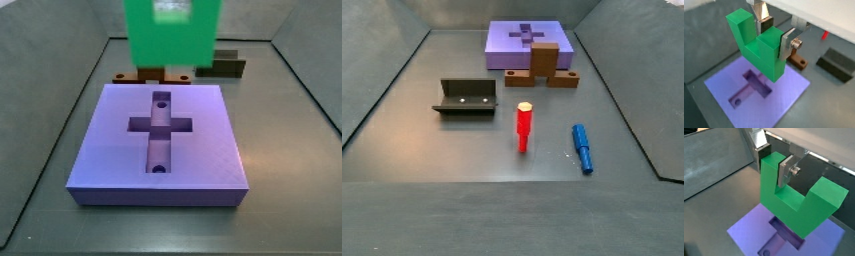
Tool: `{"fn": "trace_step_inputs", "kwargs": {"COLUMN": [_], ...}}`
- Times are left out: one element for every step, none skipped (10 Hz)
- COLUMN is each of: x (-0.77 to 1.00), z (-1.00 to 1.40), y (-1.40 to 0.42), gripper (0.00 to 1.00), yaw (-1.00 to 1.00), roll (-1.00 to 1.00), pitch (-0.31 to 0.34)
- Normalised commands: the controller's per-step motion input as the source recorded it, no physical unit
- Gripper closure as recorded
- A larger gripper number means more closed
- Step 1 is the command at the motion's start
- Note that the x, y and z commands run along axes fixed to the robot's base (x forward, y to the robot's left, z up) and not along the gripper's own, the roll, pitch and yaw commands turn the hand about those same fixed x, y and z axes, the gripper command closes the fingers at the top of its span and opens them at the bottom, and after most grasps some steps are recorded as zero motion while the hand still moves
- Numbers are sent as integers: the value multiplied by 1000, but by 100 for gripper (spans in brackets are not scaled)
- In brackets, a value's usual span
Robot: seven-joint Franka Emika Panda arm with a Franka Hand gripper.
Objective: Pick up the green object. Move up. Place the green object on the fixture. Regrasp the green object. Move to above the board. Insert the green object.
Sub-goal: Insert the green object.
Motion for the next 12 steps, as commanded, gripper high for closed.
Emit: {"fn": "trace_step_inputs", "kwargs": {"x": [240, 140, 106, 0, -17, -97, -206, -217, -289, -334, -311, -291], "z": [-720, -789, -806, -757, -677, -560, -457, -323, -254, -189, -160, -106], "y": [0, 0, 0, 0, 0, -11, -20, 0, 0, 11, 0, 0], "gripper": [100, 100, 100, 100, 100, 100, 100, 100, 100, 100, 100, 100], "yaw": [0, 0, 0, 0, 20, 6, 6, 0, 0, 0, 0, 0], "roll": [-151, -143, -137, -131, -107, -71, -14, 0, -17, -31, -7, 0], "pitch": [-209, -144, -123, -160, -226, -260, -250, -180, -181, -164, -139, -81]}}
